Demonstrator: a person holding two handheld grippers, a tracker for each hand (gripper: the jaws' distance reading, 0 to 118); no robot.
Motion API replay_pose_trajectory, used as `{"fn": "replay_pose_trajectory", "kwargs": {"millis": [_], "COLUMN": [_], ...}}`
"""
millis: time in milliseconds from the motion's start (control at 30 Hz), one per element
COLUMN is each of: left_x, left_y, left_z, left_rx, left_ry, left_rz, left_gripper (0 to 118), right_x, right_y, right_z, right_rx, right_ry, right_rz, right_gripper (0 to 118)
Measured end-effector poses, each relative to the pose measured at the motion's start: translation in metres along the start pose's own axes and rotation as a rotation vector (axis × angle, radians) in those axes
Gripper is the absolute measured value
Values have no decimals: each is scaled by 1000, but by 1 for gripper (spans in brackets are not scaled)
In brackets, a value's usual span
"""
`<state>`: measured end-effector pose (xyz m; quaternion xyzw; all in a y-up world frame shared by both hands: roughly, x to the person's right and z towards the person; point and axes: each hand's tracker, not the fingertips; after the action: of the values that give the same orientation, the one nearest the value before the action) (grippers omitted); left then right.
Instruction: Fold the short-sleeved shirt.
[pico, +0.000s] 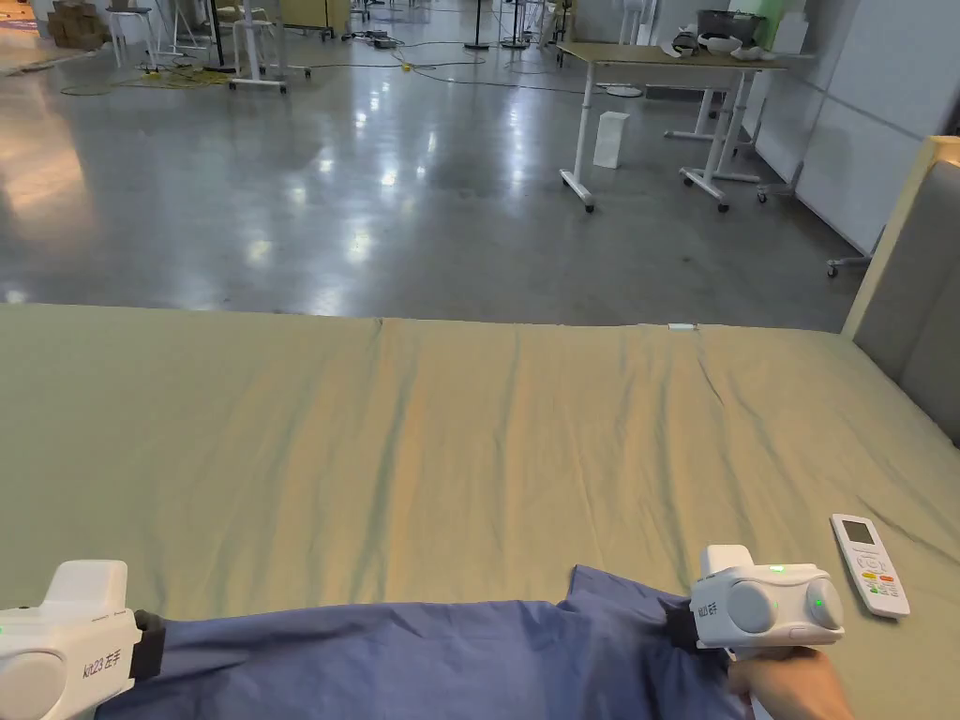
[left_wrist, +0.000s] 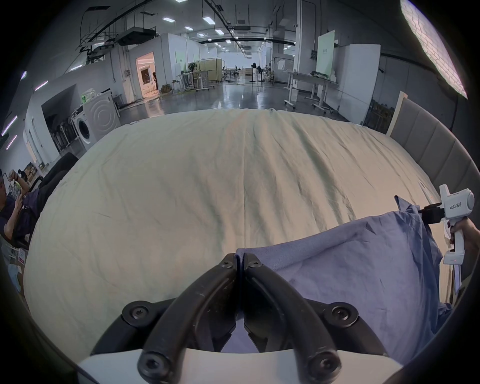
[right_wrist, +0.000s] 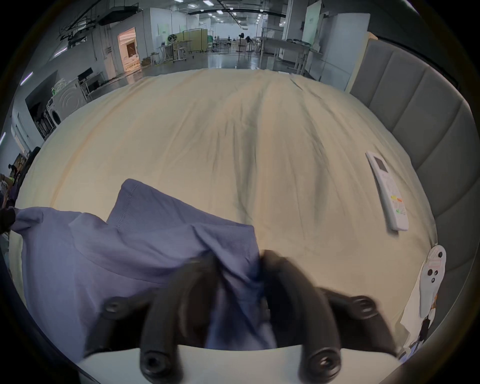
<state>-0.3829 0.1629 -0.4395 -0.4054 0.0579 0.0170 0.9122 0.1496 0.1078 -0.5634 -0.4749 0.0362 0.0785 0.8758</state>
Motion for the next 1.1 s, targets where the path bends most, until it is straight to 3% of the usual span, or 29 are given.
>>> {"fn": "replay_pose_trajectory", "kwargs": {"millis": [100, 433, 833, 1033, 1100], "left_x": [4, -7, -25, -35, -38], "left_y": [-4, -2, 13, 36, 46], "left_z": [2, 43, 172, 240, 261], "left_rx": [-2, 78, 316, 427, 459], "left_ry": [3, -3, 16, 23, 28], "left_rz": [-8, 20, 46, 39, 33], "left_gripper": [4, 4, 4, 4, 4], "right_x": [-6, -1, 6, 4, 2], "right_y": [-2, -18, -37, -31, -26], "right_z": [-2, 76, 251, 326, 354], "right_rx": [11, 265, 580, 713, 772], "right_ry": [-27, -41, -83, -100, -136], "right_rz": [66, -13, -44, -9, 37], "right_gripper": [3, 2, 2, 2, 2]}}
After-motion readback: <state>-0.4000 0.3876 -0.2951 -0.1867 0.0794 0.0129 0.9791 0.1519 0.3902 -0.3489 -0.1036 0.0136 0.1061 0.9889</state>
